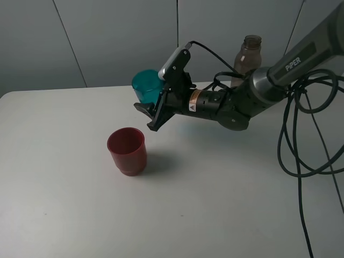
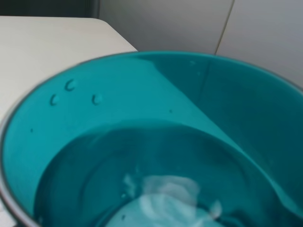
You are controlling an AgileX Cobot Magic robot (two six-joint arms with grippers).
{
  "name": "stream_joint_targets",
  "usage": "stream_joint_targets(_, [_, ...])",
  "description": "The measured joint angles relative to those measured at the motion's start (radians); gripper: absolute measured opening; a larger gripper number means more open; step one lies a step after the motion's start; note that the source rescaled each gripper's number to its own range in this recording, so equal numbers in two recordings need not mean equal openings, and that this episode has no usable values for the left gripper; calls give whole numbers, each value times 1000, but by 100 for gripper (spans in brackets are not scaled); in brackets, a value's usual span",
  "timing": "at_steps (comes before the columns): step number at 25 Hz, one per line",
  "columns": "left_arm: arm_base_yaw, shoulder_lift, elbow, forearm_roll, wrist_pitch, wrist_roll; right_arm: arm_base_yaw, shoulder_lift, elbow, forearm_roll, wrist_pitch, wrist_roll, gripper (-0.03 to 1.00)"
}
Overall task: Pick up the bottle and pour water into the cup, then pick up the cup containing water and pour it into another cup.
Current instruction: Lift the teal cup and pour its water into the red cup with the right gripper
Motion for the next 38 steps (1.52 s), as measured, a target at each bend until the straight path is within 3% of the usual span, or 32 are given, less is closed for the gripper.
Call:
stream_joint_targets(14, [0,0,0,0,0,0,50,-1,15,25,-34,-387,3])
stream_joint_targets(27, [0,0,0,0,0,0,86,-1,15,148,-52,-917,3])
stream_joint_targets(38, [0,0,0,0,0,0,86,-1,15,166,-56,-1124,3])
